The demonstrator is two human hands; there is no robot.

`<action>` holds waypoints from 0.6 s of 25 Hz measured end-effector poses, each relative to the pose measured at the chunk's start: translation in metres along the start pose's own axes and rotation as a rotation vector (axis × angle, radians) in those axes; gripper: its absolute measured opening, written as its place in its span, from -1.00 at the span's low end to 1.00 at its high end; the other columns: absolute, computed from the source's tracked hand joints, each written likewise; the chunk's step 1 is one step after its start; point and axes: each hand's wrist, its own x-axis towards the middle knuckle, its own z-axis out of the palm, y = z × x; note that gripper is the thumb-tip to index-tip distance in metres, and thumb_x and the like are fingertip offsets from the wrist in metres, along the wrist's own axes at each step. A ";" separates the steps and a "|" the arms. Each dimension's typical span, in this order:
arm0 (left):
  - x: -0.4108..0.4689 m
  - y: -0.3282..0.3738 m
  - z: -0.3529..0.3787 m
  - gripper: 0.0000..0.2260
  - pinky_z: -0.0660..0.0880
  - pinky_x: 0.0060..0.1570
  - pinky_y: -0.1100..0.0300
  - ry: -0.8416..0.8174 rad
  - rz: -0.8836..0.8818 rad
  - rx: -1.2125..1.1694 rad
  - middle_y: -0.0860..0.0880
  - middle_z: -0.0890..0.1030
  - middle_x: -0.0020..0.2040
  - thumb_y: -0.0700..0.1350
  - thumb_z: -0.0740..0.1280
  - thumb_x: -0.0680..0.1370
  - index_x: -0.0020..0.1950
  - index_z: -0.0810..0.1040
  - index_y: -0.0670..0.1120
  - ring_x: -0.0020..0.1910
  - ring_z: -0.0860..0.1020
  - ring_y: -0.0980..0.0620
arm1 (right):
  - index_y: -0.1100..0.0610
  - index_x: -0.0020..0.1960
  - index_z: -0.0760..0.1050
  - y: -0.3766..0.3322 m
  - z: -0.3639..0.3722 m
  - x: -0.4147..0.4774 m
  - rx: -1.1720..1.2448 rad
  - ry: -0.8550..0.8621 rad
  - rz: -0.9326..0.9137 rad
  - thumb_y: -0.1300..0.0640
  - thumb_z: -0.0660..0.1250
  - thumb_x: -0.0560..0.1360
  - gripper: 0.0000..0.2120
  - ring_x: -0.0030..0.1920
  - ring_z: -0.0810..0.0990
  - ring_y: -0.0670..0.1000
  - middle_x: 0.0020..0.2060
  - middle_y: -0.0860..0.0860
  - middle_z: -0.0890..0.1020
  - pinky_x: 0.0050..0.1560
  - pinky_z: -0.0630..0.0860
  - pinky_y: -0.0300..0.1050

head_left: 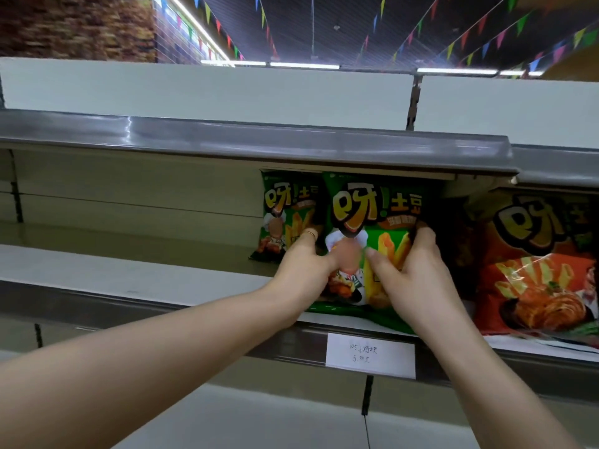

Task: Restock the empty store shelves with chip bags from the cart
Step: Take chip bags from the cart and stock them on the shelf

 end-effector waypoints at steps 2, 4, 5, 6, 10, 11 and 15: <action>-0.005 0.002 -0.010 -0.50 0.39 0.27 0.04 0.054 -0.005 -0.052 -0.19 0.46 0.33 -0.10 0.33 0.55 0.45 0.28 -0.15 0.30 0.46 -0.13 | 0.17 0.29 0.23 -0.009 0.001 -0.004 -0.056 -0.009 -0.054 -0.12 0.29 0.48 -0.46 0.07 0.52 0.18 0.15 0.13 0.46 0.00 0.51 0.07; -0.011 0.002 -0.024 -0.68 0.45 0.24 -0.01 0.100 -0.019 -0.115 -0.14 0.57 0.16 -0.19 0.31 0.55 0.30 0.43 -0.12 0.17 0.55 -0.11 | 0.13 0.29 0.23 -0.022 0.005 -0.007 -0.072 -0.057 -0.102 -0.14 0.28 0.48 -0.47 0.07 0.53 0.15 0.15 0.10 0.47 0.01 0.53 0.09; -0.014 0.002 -0.032 -0.77 0.51 0.15 0.00 0.133 -0.017 -0.141 -0.11 0.61 0.05 -0.23 0.31 0.54 0.19 0.47 -0.11 0.07 0.59 -0.10 | 0.12 0.29 0.23 -0.029 0.010 -0.009 -0.079 -0.086 -0.131 -0.14 0.27 0.48 -0.48 0.07 0.53 0.13 0.14 0.09 0.47 0.01 0.53 0.09; -0.016 0.001 -0.040 -0.81 0.57 0.02 0.07 0.172 -0.015 -0.178 -0.07 0.62 -0.05 -0.26 0.30 0.54 0.14 0.48 -0.12 -0.03 0.62 -0.06 | 0.12 0.29 0.22 -0.035 0.016 -0.009 -0.093 -0.116 -0.161 -0.13 0.27 0.49 -0.49 0.07 0.53 0.13 0.15 0.09 0.47 0.01 0.53 0.08; -0.007 -0.004 -0.072 -0.59 0.52 -0.08 0.20 0.316 -0.068 -0.178 -0.08 0.56 0.13 -0.31 0.24 0.57 0.42 0.34 -0.16 0.04 0.55 -0.04 | 0.18 0.28 0.21 -0.061 0.042 -0.002 -0.243 -0.273 -0.233 -0.10 0.19 0.56 -0.54 0.09 0.51 0.14 0.15 0.12 0.44 -0.13 0.40 -0.10; -0.002 -0.005 -0.077 -0.59 0.50 -0.16 0.23 0.327 -0.078 -0.153 -0.08 0.54 0.18 -0.30 0.22 0.58 0.43 0.33 -0.14 0.05 0.52 -0.04 | 0.20 0.23 0.24 -0.066 0.048 0.003 -0.276 -0.312 -0.221 -0.09 0.17 0.57 -0.58 0.05 0.51 0.13 0.08 0.12 0.46 -0.16 0.37 -0.11; 0.026 -0.009 -0.088 -0.70 0.59 -0.05 0.02 0.274 -0.083 -0.143 -0.16 0.59 0.13 -0.29 0.28 0.56 0.29 0.45 -0.13 0.02 0.57 -0.14 | 0.25 0.11 0.35 -0.074 0.066 0.032 -0.319 -0.430 -0.109 0.00 0.12 0.61 -0.70 -0.10 0.47 0.08 -0.16 0.07 0.44 -0.15 0.41 -0.10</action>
